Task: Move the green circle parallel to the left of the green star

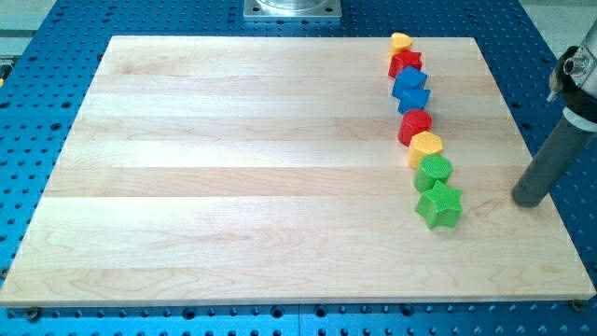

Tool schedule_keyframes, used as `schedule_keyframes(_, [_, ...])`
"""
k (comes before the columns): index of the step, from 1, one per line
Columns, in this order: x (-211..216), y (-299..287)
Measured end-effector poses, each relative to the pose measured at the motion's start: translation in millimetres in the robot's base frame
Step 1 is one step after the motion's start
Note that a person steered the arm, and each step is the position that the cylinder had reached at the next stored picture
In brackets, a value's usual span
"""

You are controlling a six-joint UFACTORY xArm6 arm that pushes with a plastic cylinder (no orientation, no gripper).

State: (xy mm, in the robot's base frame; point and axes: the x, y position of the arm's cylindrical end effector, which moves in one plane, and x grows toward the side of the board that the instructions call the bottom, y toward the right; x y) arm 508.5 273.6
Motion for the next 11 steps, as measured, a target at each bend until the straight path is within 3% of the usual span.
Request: schedule_keyframes(11, [5.2,22.6])
